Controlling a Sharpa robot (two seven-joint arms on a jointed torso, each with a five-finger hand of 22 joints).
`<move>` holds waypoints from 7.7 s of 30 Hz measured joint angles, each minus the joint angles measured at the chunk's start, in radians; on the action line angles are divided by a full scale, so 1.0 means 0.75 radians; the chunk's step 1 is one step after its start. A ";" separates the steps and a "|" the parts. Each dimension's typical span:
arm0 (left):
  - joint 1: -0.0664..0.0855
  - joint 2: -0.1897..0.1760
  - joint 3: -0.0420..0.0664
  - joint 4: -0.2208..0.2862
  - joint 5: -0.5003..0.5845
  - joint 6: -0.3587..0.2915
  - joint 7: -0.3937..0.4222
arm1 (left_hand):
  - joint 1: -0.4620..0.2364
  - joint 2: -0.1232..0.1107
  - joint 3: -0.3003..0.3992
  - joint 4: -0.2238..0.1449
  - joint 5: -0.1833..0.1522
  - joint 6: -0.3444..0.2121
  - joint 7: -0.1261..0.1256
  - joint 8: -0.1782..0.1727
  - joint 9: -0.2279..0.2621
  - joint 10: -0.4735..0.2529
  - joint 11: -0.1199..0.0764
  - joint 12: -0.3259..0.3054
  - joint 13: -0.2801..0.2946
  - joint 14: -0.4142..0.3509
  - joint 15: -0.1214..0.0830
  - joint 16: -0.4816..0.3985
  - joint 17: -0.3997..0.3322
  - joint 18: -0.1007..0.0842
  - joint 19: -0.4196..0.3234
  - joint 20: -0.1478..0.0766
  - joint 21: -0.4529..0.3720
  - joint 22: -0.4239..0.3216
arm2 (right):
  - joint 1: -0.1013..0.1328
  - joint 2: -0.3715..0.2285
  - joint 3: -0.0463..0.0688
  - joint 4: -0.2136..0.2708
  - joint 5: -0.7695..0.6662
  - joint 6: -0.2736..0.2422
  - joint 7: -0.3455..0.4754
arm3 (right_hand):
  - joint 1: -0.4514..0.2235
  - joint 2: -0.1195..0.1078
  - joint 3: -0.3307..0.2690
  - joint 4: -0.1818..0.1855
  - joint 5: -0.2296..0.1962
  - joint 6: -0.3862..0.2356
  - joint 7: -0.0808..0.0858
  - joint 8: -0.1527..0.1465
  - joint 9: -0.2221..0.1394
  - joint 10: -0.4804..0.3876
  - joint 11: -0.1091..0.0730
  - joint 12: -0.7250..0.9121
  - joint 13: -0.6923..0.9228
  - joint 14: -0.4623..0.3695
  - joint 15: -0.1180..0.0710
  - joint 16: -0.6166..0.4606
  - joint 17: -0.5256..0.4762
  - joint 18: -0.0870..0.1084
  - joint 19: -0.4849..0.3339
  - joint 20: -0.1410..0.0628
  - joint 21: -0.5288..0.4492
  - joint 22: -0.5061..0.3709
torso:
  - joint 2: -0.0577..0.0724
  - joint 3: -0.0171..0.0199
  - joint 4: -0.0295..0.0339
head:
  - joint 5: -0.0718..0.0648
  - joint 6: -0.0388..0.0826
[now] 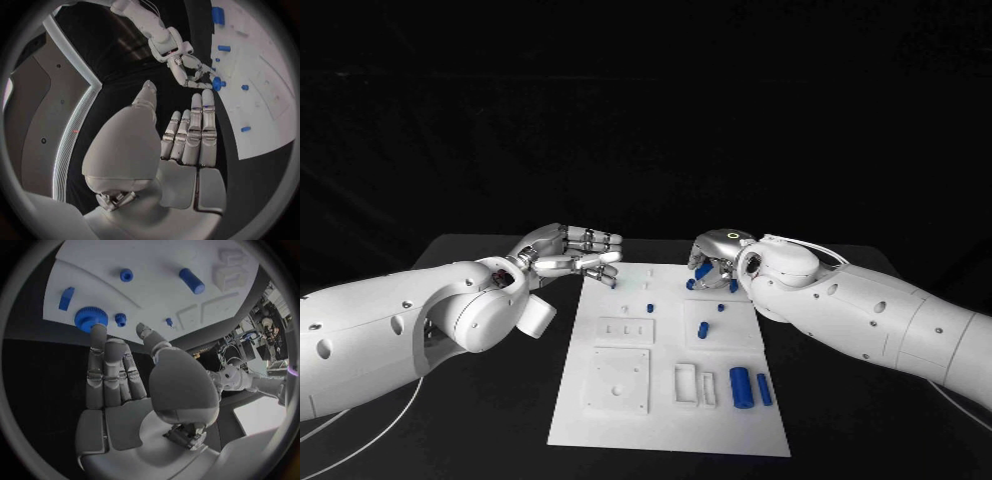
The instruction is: Assemble the parts on the task board
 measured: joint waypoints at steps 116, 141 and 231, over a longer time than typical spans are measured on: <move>0.002 0.069 -0.001 -0.048 -0.004 -0.016 -0.020 | -0.006 0.030 0.021 -0.076 0.000 -0.019 0.019 0.000 -0.001 -0.079 0.003 0.000 -0.001 -0.014 0.004 0.000 0.010 -0.001 -0.024 0.005 0.015 0.006 | -0.009 0.271 -0.022 -0.156 -0.159 -0.368 -0.179 | -0.030 0.072 0.477 -0.055 -0.233 0.213 -0.041 -0.005 0.007 0.280 -0.075 -0.007 0.000 0.010 -0.041 -0.001 0.015 -0.001 0.087 -0.041 -0.307 0.577 | 0.077 -0.0238 0.0320 | 0.026 0.077; 0.002 0.070 0.000 -0.035 -0.004 -0.016 -0.020 | -0.006 0.030 0.023 -0.086 0.000 -0.019 0.019 0.000 -0.001 -0.079 0.003 0.000 -0.001 -0.014 0.004 0.000 0.012 -0.001 -0.024 0.005 0.026 0.006 | -0.023 0.295 -0.022 -0.208 -0.149 -0.355 -0.166 | -0.030 0.071 0.480 -0.059 -0.227 0.212 -0.040 -0.005 0.009 0.280 -0.075 -0.002 0.000 0.012 -0.043 -0.001 0.014 -0.011 0.087 -0.040 -0.312 0.576 | 0.081 -0.0289 0.0332 | 0.035 0.068; 0.008 0.041 0.000 -0.050 -0.004 -0.018 -0.020 | -0.044 0.091 0.006 -0.181 0.000 -0.005 0.024 0.000 -0.001 0.132 -0.002 0.005 0.005 -0.014 0.004 0.005 0.018 -0.001 -0.028 0.010 0.036 0.005 | -0.022 0.018 0.094 0.039 0.080 -0.381 -0.090 | -0.060 -0.035 0.313 0.055 -0.135 0.083 -0.022 0.003 0.011 0.288 -0.079 0.004 0.007 0.013 -0.047 -0.080 -0.033 -0.011 0.220 -0.047 -0.646 0.557 | 0.078 -0.0247 0.0001 | 0.053 0.081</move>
